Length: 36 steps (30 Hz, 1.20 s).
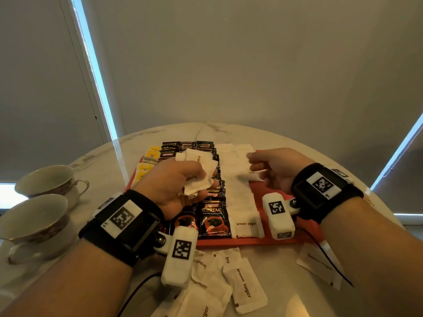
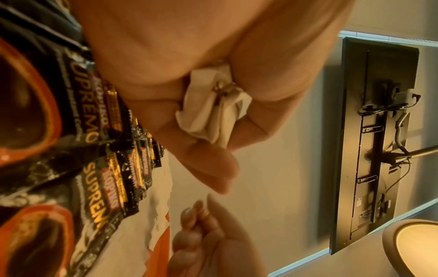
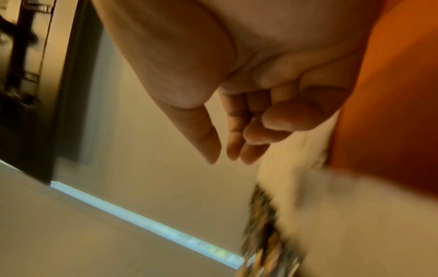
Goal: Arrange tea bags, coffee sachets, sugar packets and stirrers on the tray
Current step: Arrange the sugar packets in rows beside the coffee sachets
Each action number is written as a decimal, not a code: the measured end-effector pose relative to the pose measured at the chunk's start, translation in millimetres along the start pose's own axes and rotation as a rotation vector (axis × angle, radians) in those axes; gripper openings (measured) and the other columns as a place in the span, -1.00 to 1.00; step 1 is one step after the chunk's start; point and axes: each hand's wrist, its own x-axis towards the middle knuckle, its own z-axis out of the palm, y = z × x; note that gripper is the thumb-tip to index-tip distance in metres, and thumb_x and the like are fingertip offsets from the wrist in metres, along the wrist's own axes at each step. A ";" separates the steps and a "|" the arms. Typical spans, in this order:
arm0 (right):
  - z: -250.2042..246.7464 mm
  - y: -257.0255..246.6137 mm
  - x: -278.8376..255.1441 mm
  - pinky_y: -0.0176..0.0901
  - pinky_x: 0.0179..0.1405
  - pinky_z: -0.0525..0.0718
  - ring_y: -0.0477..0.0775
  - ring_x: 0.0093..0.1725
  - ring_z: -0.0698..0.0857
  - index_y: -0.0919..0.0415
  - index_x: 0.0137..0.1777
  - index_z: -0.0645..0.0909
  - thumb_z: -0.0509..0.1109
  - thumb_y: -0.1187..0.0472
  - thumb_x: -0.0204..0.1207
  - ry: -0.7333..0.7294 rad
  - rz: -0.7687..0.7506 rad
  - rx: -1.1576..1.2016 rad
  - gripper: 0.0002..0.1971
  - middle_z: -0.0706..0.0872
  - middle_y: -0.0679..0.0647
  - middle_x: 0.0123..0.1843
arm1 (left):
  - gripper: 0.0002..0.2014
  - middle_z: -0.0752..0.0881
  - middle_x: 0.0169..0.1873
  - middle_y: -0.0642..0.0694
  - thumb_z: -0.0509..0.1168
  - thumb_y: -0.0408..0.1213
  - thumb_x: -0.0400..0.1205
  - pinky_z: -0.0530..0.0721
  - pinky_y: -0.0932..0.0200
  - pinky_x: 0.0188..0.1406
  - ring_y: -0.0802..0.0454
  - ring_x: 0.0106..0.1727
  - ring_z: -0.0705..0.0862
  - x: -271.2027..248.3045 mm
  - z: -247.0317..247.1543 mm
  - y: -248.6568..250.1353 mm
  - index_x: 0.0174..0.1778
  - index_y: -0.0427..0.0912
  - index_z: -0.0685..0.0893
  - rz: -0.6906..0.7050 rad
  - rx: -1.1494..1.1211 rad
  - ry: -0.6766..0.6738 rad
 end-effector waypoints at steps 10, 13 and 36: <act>52.9 -2.5 -35.9 -0.16 -0.38 0.58 0.07 -0.30 0.66 0.21 -0.10 0.65 0.64 0.21 0.39 -0.448 -0.256 0.016 -0.78 0.74 0.18 -0.21 | -0.64 0.88 -0.01 -0.22 0.42 -0.54 0.63 0.77 0.15 -0.46 -0.20 -0.02 0.89 -3.4 2.6 -6.4 0.33 -0.20 0.70 0.045 0.149 -0.145; 50.4 3.7 -31.2 -0.08 -0.22 0.72 0.13 -0.22 0.72 0.19 -0.22 0.62 0.64 0.19 0.25 -0.448 -0.239 0.172 -0.76 0.77 0.16 -0.23 | -0.68 0.89 0.04 -0.23 0.42 -0.50 0.65 0.78 0.15 -0.44 -0.19 -0.02 0.90 -2.1 1.9 -6.4 0.32 -0.19 0.71 0.053 0.149 -0.117; 50.4 7.7 -41.9 0.03 -0.14 0.87 0.20 -0.12 0.85 0.35 0.06 0.73 0.56 0.33 0.45 -0.275 -0.409 0.296 -0.79 0.83 0.27 -0.04 | -0.71 0.90 0.01 -0.23 0.54 -0.45 0.52 0.70 0.22 -0.42 -0.07 -0.07 0.87 0.8 1.2 -8.6 0.16 -0.22 0.78 0.170 0.125 -0.006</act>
